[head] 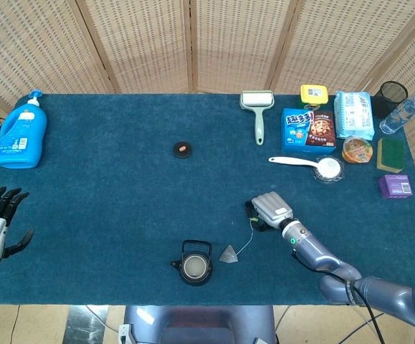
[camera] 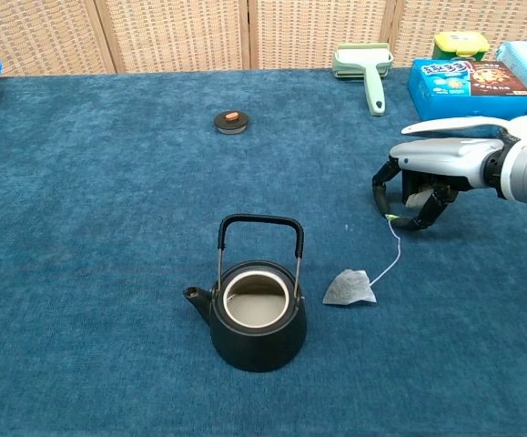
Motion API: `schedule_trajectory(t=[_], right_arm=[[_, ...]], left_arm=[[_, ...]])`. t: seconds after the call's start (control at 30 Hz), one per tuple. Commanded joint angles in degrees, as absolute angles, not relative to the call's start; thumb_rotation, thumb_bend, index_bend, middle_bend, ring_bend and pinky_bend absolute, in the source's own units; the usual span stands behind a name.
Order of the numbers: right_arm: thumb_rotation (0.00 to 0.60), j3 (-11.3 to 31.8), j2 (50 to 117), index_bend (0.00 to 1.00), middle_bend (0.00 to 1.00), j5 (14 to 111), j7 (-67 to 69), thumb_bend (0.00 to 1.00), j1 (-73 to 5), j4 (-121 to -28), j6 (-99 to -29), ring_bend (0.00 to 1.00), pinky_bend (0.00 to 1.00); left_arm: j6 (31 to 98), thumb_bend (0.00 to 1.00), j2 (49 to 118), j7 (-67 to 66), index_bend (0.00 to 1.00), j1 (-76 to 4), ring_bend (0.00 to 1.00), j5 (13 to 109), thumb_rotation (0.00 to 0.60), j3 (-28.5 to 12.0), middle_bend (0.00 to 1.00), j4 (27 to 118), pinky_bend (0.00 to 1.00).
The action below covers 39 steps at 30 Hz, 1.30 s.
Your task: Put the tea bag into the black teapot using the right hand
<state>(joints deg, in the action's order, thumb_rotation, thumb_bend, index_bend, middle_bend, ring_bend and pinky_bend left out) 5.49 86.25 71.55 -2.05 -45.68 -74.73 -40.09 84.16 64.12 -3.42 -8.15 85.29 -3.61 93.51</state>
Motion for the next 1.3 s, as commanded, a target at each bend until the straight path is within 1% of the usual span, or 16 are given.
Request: schedule_trajectory(t=[0.03,0.5,0.8,1.03,1.13,1.3], right_arm=[[0.6,5.51,86.23,0.52,1.0,71.47,-2.16,0.48,-45.66,-74.74,-40.17,1.0,1.0],[0.6,5.67,85.97,0.57,1.0,71.05,-2.22,0.55,-45.53,-74.88,-40.19,1.0,1.0],[0.6,6.11,84.31,0.6,1.0,71.51,-0.84,0.57,-44.91,-76.82,-41.27,1.0,1.0],[0.6,6.69,80.67,0.6,1.0,73.27,1.29,0.58,-43.81,-81.48,-43.7,1.0,1.0],[0.6,7.36,76.63,0.6,1.0,74.05,3.86,0.58,-42.3,-86.49,-45.97,1.0,1.0],[0.6,7.56,72.43,0.6,1.0,75.33,8.07,0.58,-40.69,-91.02,-47.4,1.0,1.0]], left_arm=[[84.15,0.35,64.15,-3.44,0.14,-8.17,0.0,85.29,0.6,-3.63,0.12,93.48,0.14],[83.94,0.35,64.35,-3.68,0.14,-8.32,0.0,85.29,0.6,-3.66,0.12,93.5,0.14],[83.81,0.35,64.52,-3.69,0.14,-8.41,0.0,85.34,0.6,-3.62,0.12,93.45,0.14],[83.82,0.35,64.6,-3.52,0.14,-8.36,0.0,85.52,0.6,-3.47,0.12,93.46,0.14],[82.88,0.35,64.6,-3.51,0.14,-8.27,0.0,85.39,0.6,-2.73,0.12,93.96,0.14],[82.84,0.35,64.73,-3.56,0.14,-8.09,0.0,85.73,0.6,-2.29,0.12,94.24,0.14]])
